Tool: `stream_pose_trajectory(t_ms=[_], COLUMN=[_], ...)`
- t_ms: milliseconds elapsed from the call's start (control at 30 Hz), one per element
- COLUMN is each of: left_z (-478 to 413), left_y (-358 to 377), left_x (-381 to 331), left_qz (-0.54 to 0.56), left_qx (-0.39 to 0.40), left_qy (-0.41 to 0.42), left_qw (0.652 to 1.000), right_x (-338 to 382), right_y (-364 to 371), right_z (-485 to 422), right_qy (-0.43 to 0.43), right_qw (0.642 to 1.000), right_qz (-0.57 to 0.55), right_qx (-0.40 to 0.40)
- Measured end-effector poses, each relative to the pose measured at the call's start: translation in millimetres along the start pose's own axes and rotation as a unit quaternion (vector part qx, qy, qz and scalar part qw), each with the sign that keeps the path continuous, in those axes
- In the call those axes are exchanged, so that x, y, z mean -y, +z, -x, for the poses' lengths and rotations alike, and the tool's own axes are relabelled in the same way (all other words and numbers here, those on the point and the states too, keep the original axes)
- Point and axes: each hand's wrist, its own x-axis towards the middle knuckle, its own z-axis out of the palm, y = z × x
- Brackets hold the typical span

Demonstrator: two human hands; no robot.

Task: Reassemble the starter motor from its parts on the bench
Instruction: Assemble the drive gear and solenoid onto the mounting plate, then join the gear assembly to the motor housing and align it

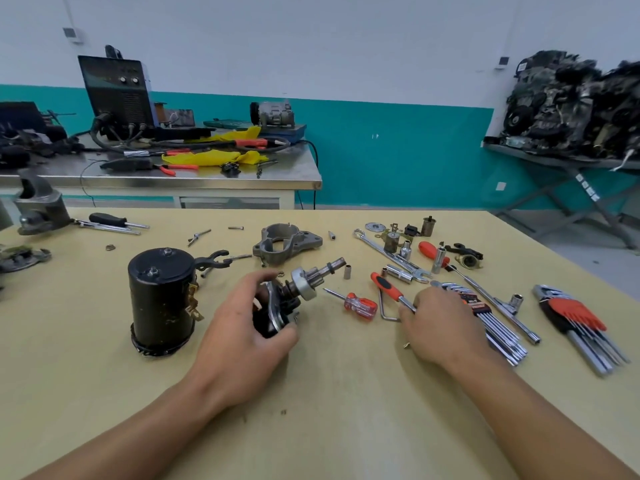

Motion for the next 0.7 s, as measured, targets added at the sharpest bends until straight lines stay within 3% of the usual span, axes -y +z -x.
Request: stream_pose_trajectory(t_ms=[133,267,333,400,533,700], left_z=[0,-5,-5,-6,-8,-13], left_y=[-3,-3,-3,-3,-6,-7], left_x=[4,1,-2,-6,-8,-3], left_qz=[0.09,0.113,0.113,0.098,0.069,0.061], left_qx=[-0.005,0.01,0.014,0.013,0.019,0.026], left_qy=[-0.053,-0.078,-0.07,-0.057,-0.036,-0.012], left_qw=[0.995,0.991,0.991,0.994,0.997,0.998], right_x=[3,24,57,104,202,274], right_y=[-12,-52,-72,-80,-62,-28], right_z=[3,-5,-13,-22,-38,-43], right_qy=[0.008,0.014,-0.066,-0.202,-0.393,-0.491], right_qw=[0.998,0.996,0.992,0.971,0.917,0.859], right_qz=[0.062,0.073,0.019,-0.064,-0.067,0.037], right_qx=[-0.009,-0.048,-0.103,-0.113,0.015,0.144])
